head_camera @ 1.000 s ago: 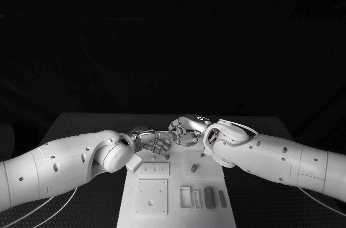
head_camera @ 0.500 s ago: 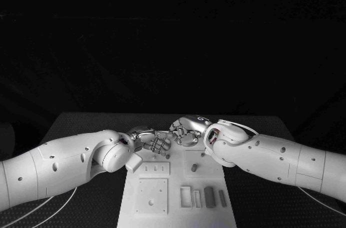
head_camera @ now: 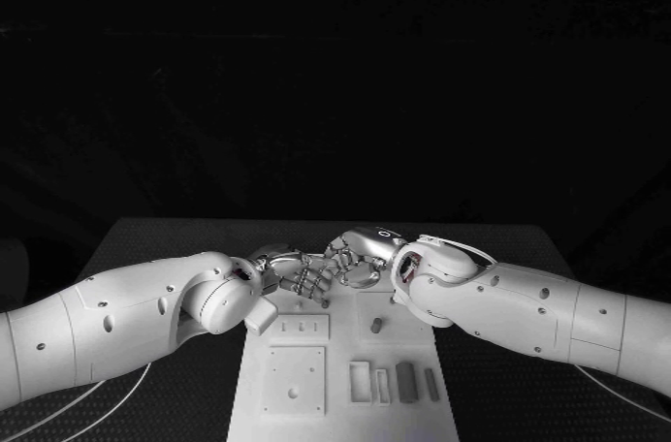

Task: Assemble the parts on the task board

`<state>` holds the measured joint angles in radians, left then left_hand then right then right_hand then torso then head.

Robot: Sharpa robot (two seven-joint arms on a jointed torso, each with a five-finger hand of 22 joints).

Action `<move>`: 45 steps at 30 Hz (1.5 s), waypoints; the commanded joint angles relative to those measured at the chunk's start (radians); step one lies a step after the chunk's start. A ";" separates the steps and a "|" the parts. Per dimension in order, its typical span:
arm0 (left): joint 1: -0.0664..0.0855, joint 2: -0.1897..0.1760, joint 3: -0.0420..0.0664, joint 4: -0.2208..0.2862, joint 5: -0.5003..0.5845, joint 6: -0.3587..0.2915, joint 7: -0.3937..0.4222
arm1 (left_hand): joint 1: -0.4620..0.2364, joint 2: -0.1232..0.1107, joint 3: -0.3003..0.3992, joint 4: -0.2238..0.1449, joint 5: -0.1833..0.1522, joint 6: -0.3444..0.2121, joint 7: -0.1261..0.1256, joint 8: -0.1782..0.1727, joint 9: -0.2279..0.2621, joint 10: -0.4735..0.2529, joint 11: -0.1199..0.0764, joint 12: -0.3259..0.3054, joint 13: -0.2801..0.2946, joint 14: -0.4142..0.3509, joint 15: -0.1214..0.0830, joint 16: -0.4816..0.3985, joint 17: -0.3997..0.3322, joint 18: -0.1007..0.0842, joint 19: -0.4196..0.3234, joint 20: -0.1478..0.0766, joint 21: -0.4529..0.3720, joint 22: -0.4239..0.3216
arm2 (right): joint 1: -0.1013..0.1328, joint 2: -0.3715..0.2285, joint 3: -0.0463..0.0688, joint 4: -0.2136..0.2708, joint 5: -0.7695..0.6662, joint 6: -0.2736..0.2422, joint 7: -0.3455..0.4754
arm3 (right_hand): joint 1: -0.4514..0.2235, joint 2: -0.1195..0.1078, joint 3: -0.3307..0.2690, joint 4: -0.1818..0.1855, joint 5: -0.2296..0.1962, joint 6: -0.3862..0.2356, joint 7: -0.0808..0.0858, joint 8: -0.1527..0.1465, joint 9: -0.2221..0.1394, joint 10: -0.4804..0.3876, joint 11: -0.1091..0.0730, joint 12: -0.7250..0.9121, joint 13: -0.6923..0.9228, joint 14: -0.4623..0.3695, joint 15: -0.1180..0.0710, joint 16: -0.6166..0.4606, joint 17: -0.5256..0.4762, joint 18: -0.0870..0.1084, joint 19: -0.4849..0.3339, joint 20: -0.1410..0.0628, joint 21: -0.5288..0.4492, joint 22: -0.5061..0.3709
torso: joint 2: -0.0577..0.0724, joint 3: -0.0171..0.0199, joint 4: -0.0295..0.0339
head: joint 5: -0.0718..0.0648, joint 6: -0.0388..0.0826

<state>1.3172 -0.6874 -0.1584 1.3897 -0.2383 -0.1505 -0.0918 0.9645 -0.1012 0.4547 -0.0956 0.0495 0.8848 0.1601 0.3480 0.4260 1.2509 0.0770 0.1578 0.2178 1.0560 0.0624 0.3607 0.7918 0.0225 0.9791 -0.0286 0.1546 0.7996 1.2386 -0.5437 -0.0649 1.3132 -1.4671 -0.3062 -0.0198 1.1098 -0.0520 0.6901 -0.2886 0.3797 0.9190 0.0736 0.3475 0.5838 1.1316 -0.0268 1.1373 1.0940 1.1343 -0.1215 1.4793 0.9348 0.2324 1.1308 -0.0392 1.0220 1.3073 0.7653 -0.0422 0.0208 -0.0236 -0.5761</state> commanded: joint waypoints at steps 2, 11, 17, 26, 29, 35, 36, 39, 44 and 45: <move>0.001 0.003 0.001 0.001 -0.002 0.019 0.009 | -0.003 0.011 -0.003 -0.002 0.000 0.007 -0.001 0.005 0.001 0.004 0.001 0.001 0.001 0.004 0.001 -0.004 0.002 0.002 0.002 -0.006 0.001 0.001 | -0.001 0.000 0.000 0.008 -0.008 0.006 0.006 | -0.010 -0.003 0.008 0.000 -0.003 0.138 0.005 0.002 0.002 0.000 -0.004 -0.005 -0.001 0.000 -0.009 0.003 -0.001 0.029 0.001 -0.004 0.002 0.017 | 0.000 0.0004 0.0004 | 0.001 -0.002; 0.001 0.004 0.001 -0.006 -0.004 0.021 -0.005 | -0.004 0.009 -0.006 -0.003 0.000 0.004 0.001 0.002 -0.001 0.002 0.002 -0.001 0.003 0.004 0.001 -0.006 0.004 0.001 0.002 -0.006 0.000 0.002 | -0.002 -0.004 0.000 0.016 -0.006 -0.002 0.007 | -0.010 -0.003 0.008 0.000 -0.004 0.138 0.005 0.002 0.002 0.000 -0.004 -0.005 -0.002 0.000 -0.009 0.003 -0.002 0.029 0.001 -0.004 0.002 0.017 | 0.000 0.0005 -0.0001 | 0.001 -0.003; 0.001 0.004 0.001 -0.007 -0.005 0.022 -0.009 | -0.004 0.009 -0.006 -0.003 0.000 0.004 0.002 0.002 -0.001 0.001 0.002 -0.002 0.003 0.005 0.001 -0.007 0.004 0.001 0.002 -0.006 0.000 0.002 | -0.003 -0.005 0.000 0.018 -0.006 -0.002 0.007 | -0.011 -0.003 0.009 0.000 -0.004 0.138 0.005 0.002 0.002 0.000 -0.004 -0.006 -0.002 0.000 -0.009 0.003 -0.002 0.029 0.001 -0.004 0.002 0.016 | 0.000 0.0002 -0.0001 | 0.001 -0.003; 0.001 0.003 0.001 -0.010 -0.005 0.018 -0.010 | -0.005 0.009 -0.007 -0.003 0.000 0.003 0.002 0.001 -0.002 0.000 0.003 -0.003 0.004 0.005 0.001 -0.008 0.005 0.001 0.002 -0.006 0.000 0.002 | -0.003 -0.008 0.000 0.020 -0.006 -0.001 0.007 | -0.011 -0.003 0.009 0.000 -0.004 0.139 0.005 0.001 0.002 0.000 -0.004 -0.006 -0.002 0.001 -0.009 0.003 -0.002 0.029 0.001 -0.005 0.002 0.016 | 0.000 -0.0003 0.0000 | 0.001 -0.003; 0.001 0.003 0.001 -0.011 -0.006 0.017 -0.012 | -0.005 0.009 -0.007 -0.003 0.000 0.002 0.003 0.000 -0.002 0.000 0.003 -0.003 0.005 0.005 0.002 -0.008 0.006 0.001 0.002 -0.006 0.000 0.003 | -0.003 -0.009 0.000 0.021 -0.006 -0.003 0.007 | -0.011 -0.003 0.009 0.000 -0.004 0.139 0.005 0.001 0.002 0.000 -0.004 -0.006 -0.002 0.001 -0.009 0.002 -0.002 0.029 0.001 -0.005 0.002 0.016 | 0.000 0.0000 0.0004 | 0.002 -0.004; 0.001 0.004 0.001 -0.013 -0.007 0.016 -0.014 | -0.005 0.009 -0.007 -0.004 0.000 -0.001 0.004 -0.003 -0.003 -0.003 0.004 -0.006 0.006 0.005 0.002 -0.010 0.007 0.001 0.002 -0.006 -0.001 0.003 | -0.004 -0.011 0.000 0.024 -0.006 -0.004 0.007 | -0.011 -0.003 0.009 0.000 -0.004 0.139 0.005 0.001 0.002 0.001 -0.004 -0.006 -0.002 0.001 -0.009 0.002 -0.002 0.029 0.001 -0.005 0.002 0.016 | 0.000 -0.0001 0.0004 | 0.002 -0.005; 0.001 0.004 0.001 -0.014 -0.007 0.014 -0.015 | -0.005 0.009 -0.007 -0.004 0.000 -0.002 0.004 -0.003 -0.003 -0.004 0.004 -0.006 0.006 0.005 0.002 -0.010 0.007 0.001 0.002 -0.006 -0.001 0.003 | -0.004 -0.011 0.000 0.025 -0.006 -0.004 0.008 | -0.011 -0.003 0.009 0.000 -0.004 0.139 0.005 0.001 0.002 0.001 -0.004 -0.006 -0.002 0.001 -0.009 0.002 -0.002 0.029 0.001 -0.005 0.002 0.016 | 0.000 0.0000 0.0002 | 0.002 -0.006; 0.001 0.005 0.001 -0.015 -0.007 0.014 -0.016 | -0.004 0.009 -0.007 -0.005 0.000 -0.004 0.006 -0.005 -0.004 -0.005 0.005 -0.007 0.007 0.005 0.002 -0.011 0.008 0.001 0.002 -0.006 -0.002 0.004 | -0.004 -0.011 0.000 0.026 -0.006 -0.004 0.007 | -0.011 -0.003 0.009 0.000 -0.004 0.139 0.005 0.001 0.002 0.001 -0.004 -0.006 -0.002 0.001 -0.009 0.002 -0.002 0.029 0.002 -0.005 0.002 0.016 | 0.000 0.0002 -0.0006 | 0.003 -0.006; 0.001 0.005 0.001 -0.016 -0.008 0.016 -0.021 | -0.005 0.008 -0.008 -0.005 0.000 -0.007 0.007 -0.007 -0.005 -0.007 0.006 -0.009 0.008 0.004 0.002 -0.013 0.010 0.000 0.001 -0.006 -0.003 0.004 | -0.004 -0.011 0.000 0.027 -0.006 -0.005 0.007 | -0.011 -0.003 0.009 0.000 -0.004 0.139 0.005 0.000 0.002 0.001 -0.004 -0.007 -0.002 0.001 -0.009 0.002 -0.002 0.029 0.002 -0.005 0.002 0.016 | 0.000 0.0003 -0.0006 | 0.003 -0.006; 0.001 0.005 0.001 -0.016 -0.008 0.017 -0.022 | -0.005 0.008 -0.008 -0.005 0.000 -0.007 0.007 -0.007 -0.005 -0.007 0.006 -0.009 0.008 0.004 0.002 -0.013 0.010 0.000 0.001 -0.006 -0.003 0.004 | -0.004 -0.011 0.000 0.027 -0.006 -0.005 0.007 | -0.011 -0.003 0.009 0.000 -0.004 0.139 0.005 0.000 0.002 0.001 -0.004 -0.007 -0.002 0.001 -0.009 0.002 -0.002 0.029 0.002 -0.005 0.002 0.016 | 0.000 0.0003 -0.0008 | 0.003 -0.006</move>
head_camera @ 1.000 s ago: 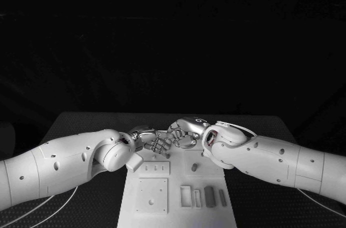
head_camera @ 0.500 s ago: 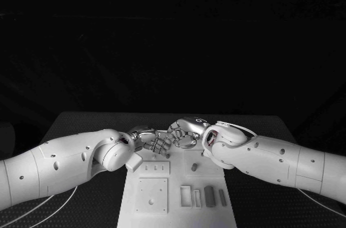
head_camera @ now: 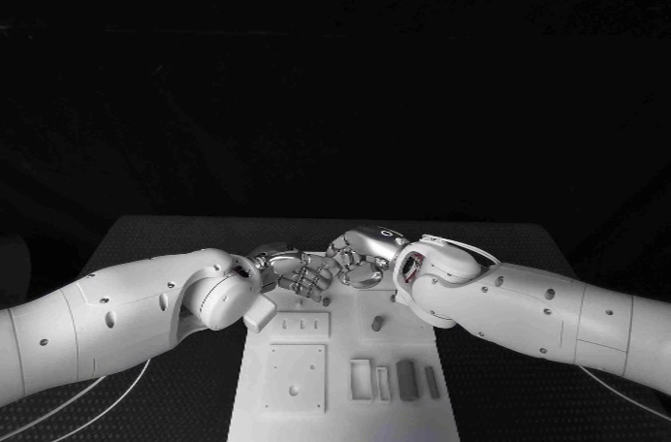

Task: Assemble the parts on the task board

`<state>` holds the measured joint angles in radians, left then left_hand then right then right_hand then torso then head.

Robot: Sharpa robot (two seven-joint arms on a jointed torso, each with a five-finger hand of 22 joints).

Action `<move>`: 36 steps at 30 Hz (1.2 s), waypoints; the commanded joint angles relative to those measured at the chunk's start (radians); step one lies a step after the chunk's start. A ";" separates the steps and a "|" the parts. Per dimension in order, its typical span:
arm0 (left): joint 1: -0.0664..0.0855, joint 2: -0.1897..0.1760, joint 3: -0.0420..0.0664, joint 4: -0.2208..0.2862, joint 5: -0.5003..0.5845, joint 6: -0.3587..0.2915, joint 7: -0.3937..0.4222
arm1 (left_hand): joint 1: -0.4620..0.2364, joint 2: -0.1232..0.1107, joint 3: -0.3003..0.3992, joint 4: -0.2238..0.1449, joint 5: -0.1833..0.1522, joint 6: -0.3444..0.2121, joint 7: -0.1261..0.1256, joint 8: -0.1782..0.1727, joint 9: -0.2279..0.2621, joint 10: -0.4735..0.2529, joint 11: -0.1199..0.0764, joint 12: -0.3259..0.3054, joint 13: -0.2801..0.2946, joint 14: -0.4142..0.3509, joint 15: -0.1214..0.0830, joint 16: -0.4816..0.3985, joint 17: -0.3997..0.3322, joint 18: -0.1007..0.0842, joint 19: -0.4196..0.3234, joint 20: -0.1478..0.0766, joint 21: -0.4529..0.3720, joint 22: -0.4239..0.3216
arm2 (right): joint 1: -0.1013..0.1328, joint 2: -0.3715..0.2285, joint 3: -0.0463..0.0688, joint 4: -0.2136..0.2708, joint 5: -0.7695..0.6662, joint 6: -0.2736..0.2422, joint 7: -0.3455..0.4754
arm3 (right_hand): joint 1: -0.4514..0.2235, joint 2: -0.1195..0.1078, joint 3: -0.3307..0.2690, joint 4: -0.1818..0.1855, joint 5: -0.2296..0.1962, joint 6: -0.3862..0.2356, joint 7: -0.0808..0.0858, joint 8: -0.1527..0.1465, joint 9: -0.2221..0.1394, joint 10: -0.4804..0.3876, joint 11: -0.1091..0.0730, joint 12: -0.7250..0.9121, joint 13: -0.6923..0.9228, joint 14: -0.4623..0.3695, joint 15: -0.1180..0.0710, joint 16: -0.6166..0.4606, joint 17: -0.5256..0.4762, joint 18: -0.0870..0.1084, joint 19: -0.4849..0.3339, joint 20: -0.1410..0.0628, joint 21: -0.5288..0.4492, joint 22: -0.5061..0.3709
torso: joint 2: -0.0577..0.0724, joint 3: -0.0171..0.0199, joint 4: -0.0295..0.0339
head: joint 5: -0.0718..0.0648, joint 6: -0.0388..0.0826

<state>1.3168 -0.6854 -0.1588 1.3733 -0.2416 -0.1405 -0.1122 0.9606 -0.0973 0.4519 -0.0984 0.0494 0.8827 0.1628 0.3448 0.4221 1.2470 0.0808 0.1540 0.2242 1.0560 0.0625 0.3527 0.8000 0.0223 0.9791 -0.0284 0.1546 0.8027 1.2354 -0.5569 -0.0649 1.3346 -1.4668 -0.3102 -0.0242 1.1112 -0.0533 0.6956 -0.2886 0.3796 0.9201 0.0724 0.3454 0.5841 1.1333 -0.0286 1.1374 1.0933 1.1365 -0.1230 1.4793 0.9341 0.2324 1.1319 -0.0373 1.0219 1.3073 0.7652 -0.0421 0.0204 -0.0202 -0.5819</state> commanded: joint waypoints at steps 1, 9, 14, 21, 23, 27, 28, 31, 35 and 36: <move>0.001 0.004 0.001 0.001 -0.005 0.007 -0.001 | -0.001 0.004 -0.005 -0.002 0.000 -0.005 0.005 -0.004 -0.002 -0.003 0.002 -0.005 0.002 0.004 0.002 -0.005 0.002 0.001 0.001 -0.006 -0.003 0.001 | -0.001 0.002 0.000 0.006 -0.006 -0.001 0.012 | -0.012 -0.002 0.004 0.000 -0.004 0.138 0.006 0.002 0.002 -0.001 -0.003 -0.007 -0.001 -0.001 -0.008 0.002 -0.002 0.029 0.001 -0.007 0.002 0.016 | 0.000 0.0003 -0.0002 | -0.001 -0.001; 0.001 0.006 0.001 0.001 -0.005 0.013 -0.005 | 0.000 0.005 -0.005 -0.003 0.000 -0.005 0.005 -0.005 -0.002 -0.004 0.003 -0.006 0.002 0.004 0.003 -0.006 0.002 0.001 0.000 -0.006 -0.003 0.002 | -0.001 0.006 0.000 0.007 -0.006 -0.005 0.012 | -0.012 -0.002 0.004 0.000 -0.004 0.138 0.006 0.002 0.002 0.000 -0.003 -0.007 -0.001 0.000 -0.008 0.002 -0.002 0.029 0.001 -0.007 0.002 0.016 | 0.000 0.0004 -0.0001 | -0.001 -0.002; 0.001 0.007 0.001 0.001 -0.005 0.013 -0.007 | -0.001 0.004 -0.006 -0.003 0.000 -0.006 0.005 -0.005 -0.002 -0.004 0.003 -0.006 0.003 0.004 0.003 -0.007 0.003 0.000 0.000 -0.005 -0.004 0.002 | -0.002 0.007 0.000 0.010 -0.006 -0.003 0.012 | -0.012 -0.002 0.004 0.000 -0.004 0.139 0.006 0.002 0.002 0.000 -0.003 -0.007 -0.001 0.000 -0.008 0.002 -0.002 0.029 0.001 -0.007 0.002 0.016 | 0.000 0.0004 0.0004 | -0.001 -0.003; 0.001 0.008 0.001 0.001 -0.005 0.007 -0.005 | -0.001 0.003 -0.006 -0.003 0.000 -0.007 0.006 -0.007 -0.003 -0.005 0.003 -0.007 0.004 0.004 0.003 -0.008 0.004 0.000 0.000 -0.005 -0.004 0.002 | -0.002 0.010 0.000 0.010 -0.006 0.004 0.012 | -0.012 -0.002 0.004 0.000 -0.004 0.139 0.006 0.001 0.002 0.000 -0.003 -0.007 -0.001 0.000 -0.008 0.002 -0.002 0.029 0.001 -0.007 0.002 0.016 | 0.000 -0.0003 0.0001 | -0.002 -0.003; 0.001 0.008 0.001 0.001 -0.005 0.005 -0.003 | -0.001 0.003 -0.006 -0.003 0.000 -0.007 0.006 -0.007 -0.003 -0.005 0.003 -0.007 0.004 0.004 0.003 -0.009 0.004 0.000 -0.001 -0.005 -0.005 0.002 | -0.002 0.011 0.000 0.009 -0.006 0.007 0.012 | -0.012 -0.002 0.004 0.000 -0.004 0.139 0.006 0.001 0.002 0.000 -0.003 -0.007 -0.002 0.000 -0.008 0.002 -0.002 0.029 0.001 -0.007 0.002 0.016 | 0.000 -0.0003 0.0002 | -0.002 -0.003; 0.001 0.009 0.001 0.002 -0.003 0.002 -0.001 | -0.002 0.003 -0.006 -0.002 0.000 -0.008 0.006 -0.007 -0.003 -0.005 0.003 -0.007 0.004 0.004 0.003 -0.009 0.004 0.000 0.000 -0.005 -0.005 0.002 | -0.003 0.015 0.000 0.007 -0.006 0.012 0.012 | -0.013 -0.002 0.004 0.000 -0.004 0.139 0.006 0.001 0.002 0.000 -0.003 -0.007 -0.002 0.000 -0.008 0.002 -0.002 0.029 0.001 -0.007 0.002 0.016 | 0.000 -0.0001 0.0002 | -0.002 -0.005; 0.001 0.009 0.001 0.003 -0.003 0.002 0.000 | -0.003 0.004 -0.006 -0.002 0.000 -0.008 0.007 -0.007 -0.003 -0.005 0.003 -0.007 0.005 0.004 0.003 -0.009 0.004 0.000 0.000 -0.005 -0.005 0.002 | -0.004 0.017 0.000 0.005 -0.006 0.014 0.012 | -0.013 -0.002 0.004 0.000 -0.004 0.139 0.006 0.001 0.002 0.000 -0.003 -0.007 -0.002 0.000 -0.008 0.002 -0.002 0.029 0.001 -0.007 0.002 0.016 | 0.000 -0.0003 0.0002 | -0.002 -0.005; 0.001 0.009 0.001 0.005 -0.001 0.000 0.003 | -0.005 0.005 -0.006 0.000 0.000 -0.008 0.007 -0.007 -0.003 -0.005 0.004 -0.008 0.005 0.004 0.003 -0.010 0.005 0.000 0.000 -0.005 -0.005 0.003 | -0.006 0.021 0.000 0.000 -0.006 0.017 0.012 | -0.013 -0.002 0.004 0.000 -0.004 0.139 0.006 0.001 0.003 0.000 -0.003 -0.008 -0.002 0.000 -0.008 0.002 -0.002 0.029 0.001 -0.007 0.002 0.016 | 0.000 -0.0004 0.0003 | -0.003 -0.005; 0.001 0.010 0.001 0.006 0.001 0.001 0.003 | -0.005 0.006 -0.006 0.001 0.000 -0.007 0.007 -0.007 -0.003 -0.005 0.003 -0.008 0.006 0.004 0.003 -0.010 0.006 0.000 0.000 -0.005 -0.005 0.003 | -0.011 0.026 0.000 -0.003 -0.005 0.018 0.013 | -0.013 -0.002 0.004 0.000 -0.004 0.139 0.006 0.001 0.003 0.000 -0.003 -0.008 -0.002 0.000 -0.008 0.001 -0.002 0.029 0.001 -0.007 0.002 0.016 | 0.000 0.0001 0.0010 | -0.004 -0.006; 0.001 0.011 0.001 0.005 0.001 0.001 0.003 | -0.005 0.006 -0.006 0.001 0.000 -0.007 0.007 -0.007 -0.003 -0.005 0.003 -0.008 0.006 0.005 0.003 -0.010 0.006 0.000 0.000 -0.005 -0.005 0.003 | -0.012 0.027 0.000 -0.004 -0.005 0.018 0.013 | -0.013 -0.002 0.004 0.000 -0.004 0.139 0.006 0.000 0.003 0.000 -0.003 -0.008 -0.002 0.000 -0.008 0.001 -0.002 0.029 0.001 -0.007 0.002 0.016 | 0.000 0.0002 0.0013 | -0.004 -0.006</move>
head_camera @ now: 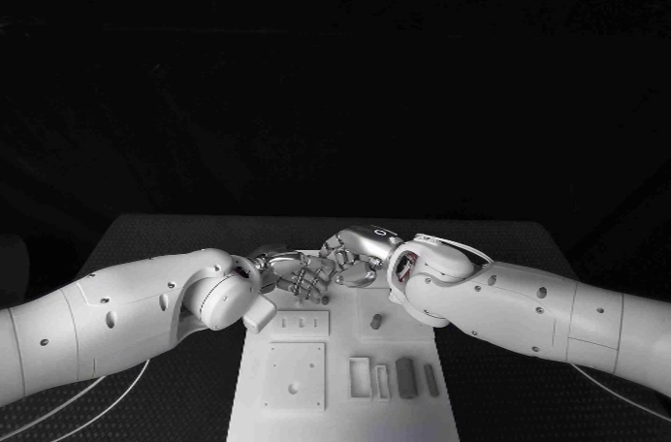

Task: Assemble the parts on the task board

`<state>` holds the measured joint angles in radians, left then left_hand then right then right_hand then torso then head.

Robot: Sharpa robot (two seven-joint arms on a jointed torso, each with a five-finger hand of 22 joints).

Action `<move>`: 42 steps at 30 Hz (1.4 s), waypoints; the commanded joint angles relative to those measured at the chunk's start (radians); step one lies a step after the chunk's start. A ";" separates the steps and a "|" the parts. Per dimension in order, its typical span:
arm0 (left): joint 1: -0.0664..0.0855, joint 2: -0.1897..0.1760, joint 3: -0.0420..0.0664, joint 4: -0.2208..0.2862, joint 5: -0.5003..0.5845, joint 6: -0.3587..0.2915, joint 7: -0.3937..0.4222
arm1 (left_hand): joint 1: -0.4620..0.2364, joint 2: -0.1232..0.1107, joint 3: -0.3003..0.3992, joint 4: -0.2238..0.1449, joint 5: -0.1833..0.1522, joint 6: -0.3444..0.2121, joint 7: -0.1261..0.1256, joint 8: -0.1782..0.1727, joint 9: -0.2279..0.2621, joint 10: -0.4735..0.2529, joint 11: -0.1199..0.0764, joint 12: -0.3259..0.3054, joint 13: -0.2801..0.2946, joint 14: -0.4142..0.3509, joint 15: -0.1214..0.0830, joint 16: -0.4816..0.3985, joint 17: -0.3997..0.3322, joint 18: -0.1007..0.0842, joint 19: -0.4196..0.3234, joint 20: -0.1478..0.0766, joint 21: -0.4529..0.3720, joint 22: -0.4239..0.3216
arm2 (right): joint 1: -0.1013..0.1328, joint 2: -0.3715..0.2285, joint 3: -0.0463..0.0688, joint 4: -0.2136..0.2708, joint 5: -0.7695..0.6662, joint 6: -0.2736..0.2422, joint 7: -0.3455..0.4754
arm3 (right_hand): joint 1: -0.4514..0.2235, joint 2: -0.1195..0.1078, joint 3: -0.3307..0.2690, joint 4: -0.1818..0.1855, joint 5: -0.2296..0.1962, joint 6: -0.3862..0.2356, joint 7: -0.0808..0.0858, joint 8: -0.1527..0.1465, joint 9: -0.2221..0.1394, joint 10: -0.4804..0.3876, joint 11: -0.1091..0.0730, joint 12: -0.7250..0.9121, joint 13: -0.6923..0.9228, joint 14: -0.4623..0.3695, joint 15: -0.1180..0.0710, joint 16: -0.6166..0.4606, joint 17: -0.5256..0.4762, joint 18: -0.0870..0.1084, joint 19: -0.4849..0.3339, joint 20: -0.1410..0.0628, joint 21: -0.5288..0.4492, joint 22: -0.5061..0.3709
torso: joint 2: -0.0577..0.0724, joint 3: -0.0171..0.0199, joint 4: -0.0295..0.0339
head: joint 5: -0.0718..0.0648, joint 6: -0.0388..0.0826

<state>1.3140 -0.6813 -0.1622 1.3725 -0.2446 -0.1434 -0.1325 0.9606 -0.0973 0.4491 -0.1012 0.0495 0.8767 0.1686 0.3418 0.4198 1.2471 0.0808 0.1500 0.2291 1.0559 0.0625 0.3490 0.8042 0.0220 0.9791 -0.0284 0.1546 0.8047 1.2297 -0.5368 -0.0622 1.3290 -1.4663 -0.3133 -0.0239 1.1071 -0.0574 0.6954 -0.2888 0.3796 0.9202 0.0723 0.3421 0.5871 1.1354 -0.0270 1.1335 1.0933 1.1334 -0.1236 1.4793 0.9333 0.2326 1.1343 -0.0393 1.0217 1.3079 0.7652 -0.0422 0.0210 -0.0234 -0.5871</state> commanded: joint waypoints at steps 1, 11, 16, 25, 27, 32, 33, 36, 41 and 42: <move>0.004 0.007 0.004 0.006 0.005 0.003 0.023 | -0.005 0.006 -0.003 0.004 0.000 -0.001 0.001 -0.004 -0.001 -0.005 0.003 -0.004 0.001 0.005 0.003 -0.006 0.002 0.001 0.000 -0.005 -0.005 0.001 | -0.007 0.008 -0.003 0.002 -0.004 0.021 0.013 | -0.009 0.002 0.004 0.000 -0.004 0.139 0.006 0.004 0.000 -0.002 -0.004 -0.004 -0.002 0.003 -0.007 0.001 -0.002 0.029 -0.001 -0.006 0.002 0.015 | 0.000 0.0003 0.0008 | -0.001 -0.001; 0.004 0.008 0.004 0.005 0.006 0.001 0.024 | -0.008 0.009 -0.003 0.008 0.000 -0.001 0.001 -0.005 -0.001 -0.005 0.003 -0.004 0.003 0.005 0.003 -0.008 0.003 0.001 0.000 -0.005 -0.006 0.001 | -0.011 0.011 -0.003 0.000 -0.003 0.022 0.011 | -0.009 0.003 0.004 0.000 -0.004 0.139 0.006 0.003 0.000 -0.002 -0.004 -0.004 -0.002 0.003 -0.007 0.001 -0.002 0.029 -0.002 -0.006 0.002 0.015 | 0.000 0.0002 -0.0006 | 0.001 -0.002; 0.004 0.007 0.004 0.003 0.006 0.000 0.021 | -0.012 0.009 -0.004 0.011 0.000 -0.001 0.001 -0.006 -0.001 -0.005 0.003 -0.005 0.004 0.006 0.003 -0.009 0.004 0.001 0.000 -0.005 -0.007 0.002 | -0.011 0.008 -0.003 0.002 -0.003 0.016 0.011 | -0.010 0.003 0.005 0.000 -0.004 0.139 0.006 0.003 0.000 -0.002 -0.004 -0.004 -0.002 0.003 -0.007 0.001 -0.002 0.029 -0.002 -0.006 0.002 0.015 | 0.000 0.0007 -0.0008 | 0.001 -0.003; 0.004 0.009 0.004 -0.001 0.006 0.001 0.011 | -0.011 0.042 0.003 0.020 0.000 0.000 0.000 -0.006 -0.001 -0.006 0.003 -0.007 0.010 0.007 0.003 -0.014 0.010 0.001 0.000 -0.005 -0.009 0.004 | -0.012 0.005 -0.003 0.009 -0.004 0.006 0.012 | -0.010 0.003 0.005 0.000 -0.004 0.139 0.006 0.003 0.000 -0.002 -0.004 -0.005 -0.002 0.003 -0.007 0.001 -0.002 0.029 -0.001 -0.006 0.002 0.015 | 0.000 0.0006 0.0000 | 0.004 -0.004; 0.004 0.010 0.004 -0.002 0.006 0.000 0.008 | -0.013 0.044 0.002 0.021 0.000 0.001 0.000 -0.007 -0.001 -0.006 0.003 -0.007 0.011 0.007 0.003 -0.015 0.011 0.001 0.000 -0.005 -0.009 0.004 | -0.012 0.005 -0.003 0.010 -0.004 0.007 0.012 | -0.010 0.003 0.005 0.000 -0.004 0.139 0.006 0.003 0.000 -0.002 -0.004 -0.005 -0.002 0.003 -0.007 0.001 -0.002 0.029 -0.001 -0.006 0.002 0.015 | 0.000 0.0006 -0.0004 | 0.004 -0.004; 0.004 0.013 0.004 -0.004 0.006 -0.003 -0.001 | -0.019 0.053 0.001 0.028 0.000 0.002 0.000 -0.007 -0.001 -0.006 0.003 -0.008 0.014 0.008 0.003 -0.017 0.013 0.001 0.000 -0.005 -0.011 0.005 | -0.012 0.003 -0.003 0.017 -0.007 0.005 0.010 | -0.010 0.003 0.005 0.000 -0.004 0.139 0.006 0.002 0.000 -0.001 -0.004 -0.005 -0.002 0.004 -0.007 0.001 -0.002 0.029 -0.001 -0.006 0.002 0.015 | 0.000 0.0008 -0.0008 | 0.005 -0.004; 0.004 0.013 0.004 -0.004 0.006 -0.003 -0.003 | -0.019 0.054 0.001 0.028 0.000 0.002 0.000 -0.007 -0.001 -0.006 0.003 -0.008 0.014 0.008 0.003 -0.018 0.014 0.001 0.000 -0.005 -0.011 0.006 | -0.012 0.003 -0.003 0.018 -0.009 0.004 0.009 | -0.010 0.003 0.005 0.000 -0.004 0.139 0.006 0.002 0.000 -0.001 -0.004 -0.005 -0.002 0.004 -0.007 0.001 -0.002 0.029 -0.001 -0.006 0.002 0.015 | 0.000 0.0008 -0.0008 | 0.005 -0.004; 0.004 0.015 0.004 -0.005 0.006 -0.002 -0.006 | -0.013 0.062 0.004 0.026 0.000 0.004 -0.001 -0.006 -0.001 -0.005 0.002 -0.009 0.016 0.009 0.002 -0.019 0.015 0.001 0.000 -0.006 -0.011 0.007 | -0.012 0.001 -0.003 0.019 -0.009 0.003 0.007 | -0.010 0.003 0.005 0.000 -0.004 0.140 0.006 0.002 0.000 -0.001 -0.004 -0.005 -0.002 0.004 -0.007 0.001 -0.002 0.029 -0.001 -0.006 0.002 0.015 | 0.000 0.0004 -0.0007 | 0.005 -0.005; 0.004 0.016 0.004 -0.008 0.003 0.004 -0.012 | 0.015 0.087 0.012 -0.001 0.001 0.008 -0.003 -0.006 -0.001 -0.004 0.002 -0.010 0.022 0.011 0.002 -0.024 0.022 0.000 0.000 -0.006 -0.013 0.011 | -0.012 0.001 -0.003 0.017 -0.010 0.005 0.006 | -0.010 0.002 0.005 0.000 -0.004 0.140 0.006 0.002 0.000 -0.001 -0.004 -0.005 -0.002 0.004 -0.007 0.001 -0.002 0.029 -0.001 -0.006 0.002 0.015 | 0.000 -0.0003 -0.0001 | 0.004 -0.006; 0.004 0.015 0.004 -0.008 0.003 0.004 -0.012 | 0.022 0.093 0.014 -0.009 0.001 0.009 -0.003 -0.006 -0.001 -0.004 0.002 -0.011 0.023 0.011 0.002 -0.025 0.023 0.000 0.000 -0.006 -0.013 0.012 | -0.012 0.001 -0.003 0.016 -0.010 0.005 0.006 | -0.010 0.002 0.005 0.000 -0.004 0.140 0.006 0.002 0.000 -0.001 -0.004 -0.005 -0.002 0.004 -0.007 0.001 -0.002 0.029 -0.001 -0.006 0.002 0.015 | 0.000 -0.0003 0.0002 | 0.003 -0.006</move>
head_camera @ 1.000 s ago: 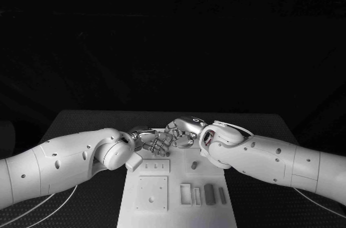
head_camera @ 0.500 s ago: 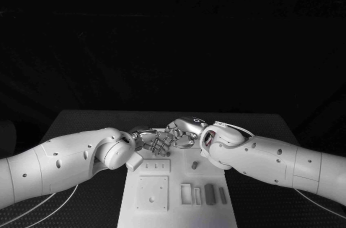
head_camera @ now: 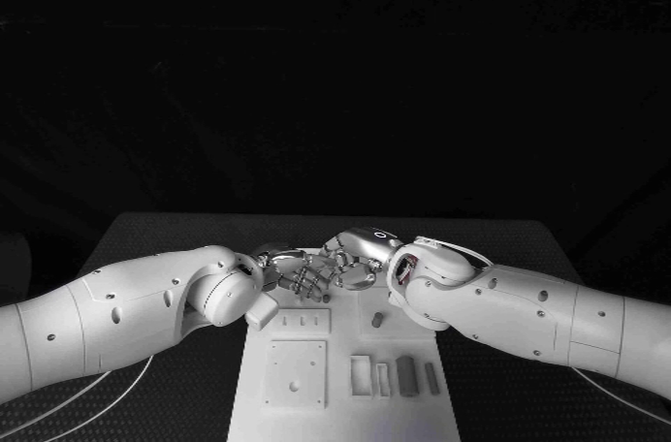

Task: Assemble the parts on the task board

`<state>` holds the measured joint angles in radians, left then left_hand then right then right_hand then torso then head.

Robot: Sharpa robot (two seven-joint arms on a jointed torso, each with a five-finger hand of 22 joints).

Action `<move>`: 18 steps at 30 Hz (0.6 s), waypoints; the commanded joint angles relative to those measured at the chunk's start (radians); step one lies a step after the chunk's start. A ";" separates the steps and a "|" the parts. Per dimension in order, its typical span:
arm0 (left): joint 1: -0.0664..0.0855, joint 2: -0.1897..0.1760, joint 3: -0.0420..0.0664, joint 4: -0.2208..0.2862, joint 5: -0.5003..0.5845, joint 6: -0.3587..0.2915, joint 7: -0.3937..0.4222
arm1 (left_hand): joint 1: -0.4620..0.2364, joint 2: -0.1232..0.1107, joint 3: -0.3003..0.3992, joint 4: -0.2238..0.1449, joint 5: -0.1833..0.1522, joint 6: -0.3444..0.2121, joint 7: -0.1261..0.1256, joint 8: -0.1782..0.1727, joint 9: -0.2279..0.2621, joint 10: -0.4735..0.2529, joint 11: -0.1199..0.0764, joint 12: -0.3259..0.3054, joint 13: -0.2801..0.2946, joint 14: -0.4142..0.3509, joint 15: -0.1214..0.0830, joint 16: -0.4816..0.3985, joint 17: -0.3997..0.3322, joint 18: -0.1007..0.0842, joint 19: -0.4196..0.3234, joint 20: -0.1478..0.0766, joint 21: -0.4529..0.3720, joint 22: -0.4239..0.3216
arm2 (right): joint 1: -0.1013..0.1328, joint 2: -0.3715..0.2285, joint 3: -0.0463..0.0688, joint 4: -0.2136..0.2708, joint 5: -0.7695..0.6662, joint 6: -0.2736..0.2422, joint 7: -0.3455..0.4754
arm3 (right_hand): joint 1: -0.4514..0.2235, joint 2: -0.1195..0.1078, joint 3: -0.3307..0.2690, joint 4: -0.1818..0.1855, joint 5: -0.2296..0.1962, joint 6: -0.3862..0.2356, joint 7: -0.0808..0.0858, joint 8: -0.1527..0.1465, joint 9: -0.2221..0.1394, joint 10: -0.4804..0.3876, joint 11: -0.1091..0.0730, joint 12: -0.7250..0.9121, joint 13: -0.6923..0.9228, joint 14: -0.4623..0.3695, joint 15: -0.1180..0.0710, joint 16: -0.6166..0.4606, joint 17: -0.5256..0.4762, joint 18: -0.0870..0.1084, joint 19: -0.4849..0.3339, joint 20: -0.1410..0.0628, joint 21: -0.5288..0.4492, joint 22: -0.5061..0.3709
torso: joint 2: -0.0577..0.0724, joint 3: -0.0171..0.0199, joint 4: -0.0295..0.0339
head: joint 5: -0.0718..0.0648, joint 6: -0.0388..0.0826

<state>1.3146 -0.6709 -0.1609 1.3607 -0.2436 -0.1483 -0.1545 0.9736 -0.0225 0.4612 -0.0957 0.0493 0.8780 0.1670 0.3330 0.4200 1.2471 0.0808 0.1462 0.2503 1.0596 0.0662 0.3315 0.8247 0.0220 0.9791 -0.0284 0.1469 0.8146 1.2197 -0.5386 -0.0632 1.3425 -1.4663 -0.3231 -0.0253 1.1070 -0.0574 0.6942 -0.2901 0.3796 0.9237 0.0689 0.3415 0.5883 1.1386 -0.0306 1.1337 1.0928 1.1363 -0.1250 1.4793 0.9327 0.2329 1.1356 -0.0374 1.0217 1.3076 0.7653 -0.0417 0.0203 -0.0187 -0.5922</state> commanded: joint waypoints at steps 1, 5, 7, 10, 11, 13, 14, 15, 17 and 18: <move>0.003 0.004 0.003 0.004 0.002 0.009 0.010 | 0.017 0.025 0.006 -0.025 0.002 0.008 -0.001 0.003 -0.002 -0.004 0.002 -0.007 0.004 0.008 -0.002 -0.009 0.004 -0.001 0.000 -0.006 -0.006 0.003 | -0.002 0.002 -0.002 0.001 -0.010 0.014 0.008 | -0.010 0.002 0.006 0.001 -0.004 0.136 0.009 0.003 -0.001 -0.004 -0.001 -0.005 -0.001 0.001 -0.006 0.001 -0.002 0.029 -0.002 -0.008 0.002 0.015 | 0.000 -0.0006 0.0010 | -0.002 -0.001; 0.003 0.003 0.003 0.004 0.002 0.012 0.012 | 0.048 0.045 0.038 -0.052 0.002 0.014 -0.003 0.003 -0.002 -0.002 0.001 -0.009 0.010 0.012 -0.002 -0.014 0.009 -0.002 0.003 -0.006 -0.007 0.006 | -0.002 0.001 -0.002 0.000 -0.010 0.015 0.008 | -0.010 0.002 0.006 0.001 -0.004 0.137 0.009 0.003 -0.001 -0.004 -0.001 -0.005 -0.001 0.001 -0.006 0.001 -0.002 0.029 -0.002 -0.008 0.002 0.015 | 0.000 -0.0004 0.0004 | -0.001 -0.001; 0.003 0.002 0.003 0.004 0.001 0.014 0.013 | 0.062 0.055 0.060 -0.067 0.002 0.017 -0.004 0.003 -0.003 0.000 0.001 -0.009 0.013 0.014 -0.002 -0.017 0.012 -0.003 0.003 -0.006 -0.008 0.008 | -0.002 0.001 -0.002 -0.001 -0.010 0.014 0.008 | -0.010 0.002 0.006 0.001 -0.004 0.137 0.009 0.003 -0.001 -0.004 -0.001 -0.005 -0.001 0.001 -0.006 0.001 -0.002 0.029 -0.002 -0.008 0.002 0.015 | 0.000 -0.0002 0.0004 | -0.001 -0.001; 0.003 0.001 0.003 0.006 0.000 0.017 0.014 | 0.072 0.063 0.085 -0.081 0.002 0.020 -0.005 0.004 -0.003 0.002 0.001 -0.011 0.017 0.017 -0.002 -0.020 0.016 -0.005 0.004 -0.006 -0.010 0.010 | -0.002 0.001 -0.002 -0.002 -0.010 0.013 0.008 | -0.010 0.002 0.006 0.001 -0.004 0.137 0.009 0.003 -0.001 -0.004 -0.001 -0.005 -0.001 0.001 -0.006 0.001 -0.002 0.029 -0.002 -0.008 0.002 0.015 | 0.000 -0.0002 0.0002 | -0.002 -0.001; 0.003 0.001 0.003 0.006 -0.001 0.016 0.014 | 0.073 0.064 0.092 -0.085 0.002 0.021 -0.005 0.003 -0.004 0.002 0.000 -0.011 0.018 0.018 -0.002 -0.021 0.017 -0.006 0.004 -0.006 -0.010 0.010 | -0.002 0.000 -0.002 -0.002 -0.010 0.012 0.008 | -0.010 0.002 0.006 0.001 -0.004 0.137 0.009 0.003 -0.001 -0.004 -0.001 -0.005 -0.001 0.001 -0.006 0.001 -0.002 0.029 -0.002 -0.008 0.002 0.015 | 0.000 -0.0002 0.0002 | -0.002 -0.001; 0.003 0.001 0.003 0.005 -0.001 0.017 0.014 | 0.074 0.064 0.100 -0.092 0.001 0.022 -0.005 0.003 -0.004 0.003 0.000 -0.011 0.020 0.019 -0.002 -0.023 0.019 -0.007 0.002 -0.006 -0.012 0.011 | -0.002 0.000 -0.001 -0.003 -0.010 0.009 0.007 | -0.010 0.002 0.006 0.001 -0.004 0.137 0.009 0.003 -0.001 -0.004 -0.001 -0.005 -0.001 0.001 -0.006 0.001 -0.002 0.029 -0.002 -0.008 0.002 0.015 | 0.000 -0.0002 0.0006 | -0.002 -0.001; 0.003 0.001 0.003 0.005 -0.001 0.019 0.014 | 0.074 0.063 0.102 -0.095 0.001 0.022 -0.005 0.003 -0.004 0.003 0.000 -0.012 0.021 0.020 -0.002 -0.023 0.020 -0.008 0.002 -0.006 -0.013 0.012 | -0.002 0.000 -0.001 -0.004 -0.010 0.007 0.007 | -0.010 0.002 0.006 0.001 -0.004 0.137 0.009 0.002 -0.001 -0.004 -0.001 -0.005 -0.001 0.001 -0.006 0.001 -0.002 0.029 -0.002 -0.008 0.002 0.015 | 0.000 -0.0002 0.0008 | -0.002 0.000; 0.003 0.000 0.003 0.005 -0.001 0.019 0.013 | 0.074 0.061 0.104 -0.098 0.001 0.022 -0.005 0.003 -0.004 0.004 0.000 -0.012 0.021 0.020 -0.002 -0.024 0.020 -0.008 0.002 -0.006 -0.013 0.012 | -0.002 -0.001 -0.001 -0.005 -0.010 0.006 0.008 | -0.010 0.002 0.006 0.001 -0.004 0.137 0.009 0.002 -0.001 -0.004 -0.001 -0.005 -0.001 0.001 -0.006 0.001 -0.002 0.029 -0.002 -0.008 0.002 0.015 | 0.000 -0.0002 0.0009 | -0.002 0.000; 0.003 0.000 0.003 0.005 -0.002 0.019 0.013 | 0.074 0.060 0.107 -0.102 0.001 0.023 -0.005 0.003 -0.004 0.004 0.000 -0.013 0.022 0.021 -0.002 -0.024 0.022 -0.009 0.001 -0.006 -0.014 0.013 | -0.002 -0.002 -0.001 -0.005 -0.010 0.003 0.008 | -0.010 0.002 0.006 0.001 -0.004 0.137 0.009 0.002 -0.001 -0.004 -0.001 -0.005 -0.001 0.001 -0.006 0.001 -0.002 0.029 -0.002 -0.008 0.002 0.015 | 0.000 -0.0003 0.0007 | -0.002 0.000; 0.003 0.000 0.003 0.005 -0.002 0.020 0.013 | 0.074 0.060 0.109 -0.106 0.001 0.023 -0.006 0.003 -0.004 0.004 0.000 -0.013 0.023 0.022 -0.002 -0.025 0.023 -0.009 0.000 -0.006 -0.014 0.013 | -0.002 -0.002 -0.001 -0.005 -0.010 0.003 0.009 | -0.010 0.002 0.006 0.001 -0.004 0.137 0.009 0.002 -0.001 -0.004 -0.001 -0.005 -0.001 0.001 -0.006 0.001 -0.002 0.029 -0.002 -0.008 0.002 0.015 | 0.000 -0.0003 0.0007 | -0.002 0.000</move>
<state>1.3162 -0.6715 -0.1588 1.3642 -0.2436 -0.1433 -0.1533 1.0371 0.0368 0.5685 -0.1993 0.0472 0.8895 0.1624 0.3330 0.4123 1.2471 0.0808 0.1382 0.2728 1.0739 0.0660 0.3097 0.8466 0.0218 0.9791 -0.0284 0.1386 0.8265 1.2178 -0.5391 -0.0649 1.3392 -1.4671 -0.3212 -0.0220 1.1037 -0.0617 0.6958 -0.2885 0.3795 0.9539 0.0387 0.3367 0.5847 1.1397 -0.0328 1.1336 1.0929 1.1347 -0.1248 1.4793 0.9318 0.2482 1.1340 -0.0359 1.0213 1.3075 0.7651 -0.0421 0.0209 -0.0207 -0.5925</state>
